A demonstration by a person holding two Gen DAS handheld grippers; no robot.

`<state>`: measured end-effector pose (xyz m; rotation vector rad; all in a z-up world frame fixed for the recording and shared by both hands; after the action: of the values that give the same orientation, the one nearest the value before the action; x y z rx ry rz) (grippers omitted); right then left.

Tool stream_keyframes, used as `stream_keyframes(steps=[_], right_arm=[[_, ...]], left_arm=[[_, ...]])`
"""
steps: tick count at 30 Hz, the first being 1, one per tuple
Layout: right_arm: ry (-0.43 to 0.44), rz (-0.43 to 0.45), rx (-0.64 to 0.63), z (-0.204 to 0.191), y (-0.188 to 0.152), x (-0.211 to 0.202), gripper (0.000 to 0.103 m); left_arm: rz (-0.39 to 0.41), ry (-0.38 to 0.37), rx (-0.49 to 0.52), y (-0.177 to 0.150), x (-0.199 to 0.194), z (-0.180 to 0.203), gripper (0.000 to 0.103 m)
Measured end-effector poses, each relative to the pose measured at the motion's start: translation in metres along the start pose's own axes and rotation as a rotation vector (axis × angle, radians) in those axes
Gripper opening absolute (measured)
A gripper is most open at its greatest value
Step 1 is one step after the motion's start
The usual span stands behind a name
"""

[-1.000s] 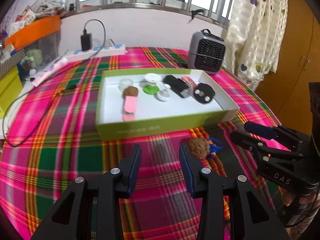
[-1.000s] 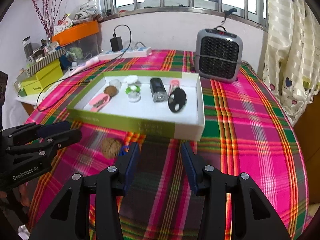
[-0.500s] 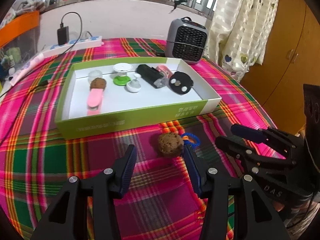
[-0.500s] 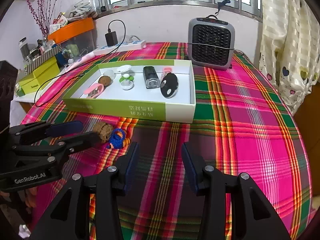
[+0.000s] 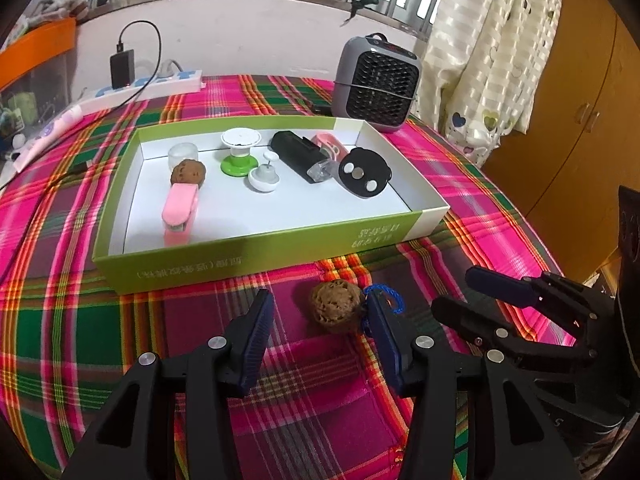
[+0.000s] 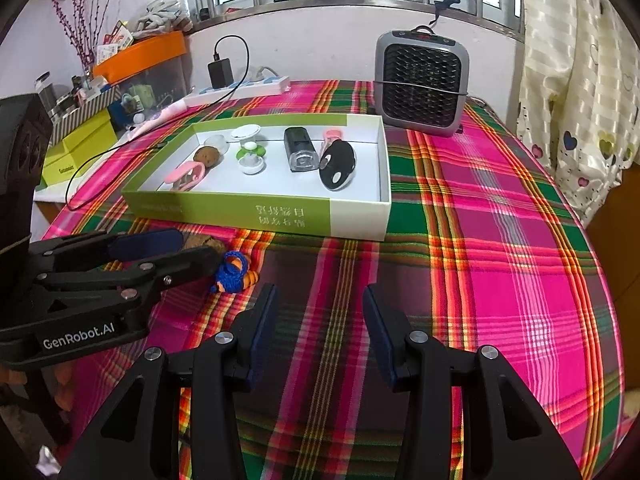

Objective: Organize objects
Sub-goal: 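Withdraw both open tools from the box toward the walnut and blue ring, then grasp the walnut with the left tool while the right tool grasps the blue ring toy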

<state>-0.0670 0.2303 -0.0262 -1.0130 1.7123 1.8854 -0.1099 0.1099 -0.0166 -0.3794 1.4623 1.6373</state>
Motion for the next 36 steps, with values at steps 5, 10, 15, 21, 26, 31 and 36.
stream_keyframes(steps=[5,10,15,21,26,31,36], right_arm=[[-0.007,-0.004,-0.002,-0.001,0.0,0.001,0.045],[-0.009,-0.008,-0.011,-0.005,0.001,0.001,0.045],[-0.007,-0.011,-0.021,-0.01,0.002,0.002,0.045],[0.027,-0.02,-0.008,-0.017,0.004,0.005,0.045],[0.055,-0.029,-0.036,-0.032,0.006,0.01,0.045],[0.084,-0.043,-0.035,-0.041,0.009,0.018,0.045],[0.082,-0.059,-0.058,-0.048,0.009,0.023,0.045]], left_arm=[[0.0,-0.003,0.0,0.0,0.0,0.0,0.027],[0.006,0.001,0.001,0.0,-0.002,-0.002,0.025],[0.01,0.007,-0.007,-0.001,-0.004,-0.006,0.025],[0.02,0.034,-0.019,-0.004,-0.009,-0.016,0.025],[0.03,0.056,-0.029,-0.006,-0.015,-0.025,0.025],[0.038,0.079,-0.047,-0.006,-0.019,-0.039,0.025],[0.04,0.078,-0.059,-0.006,-0.02,-0.045,0.025]])
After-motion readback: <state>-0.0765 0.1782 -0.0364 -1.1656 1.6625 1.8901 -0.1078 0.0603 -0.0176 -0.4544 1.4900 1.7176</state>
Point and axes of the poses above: each gripper's, at about its wrist camera, not at the fingertips, and x roughly the way its jaws point, z to its right, y to its top, the point moved 5 cm from there along x, roughly the way its jaws point, and after that the axes turned 3 degrees about -x, right-handed, at the moved point
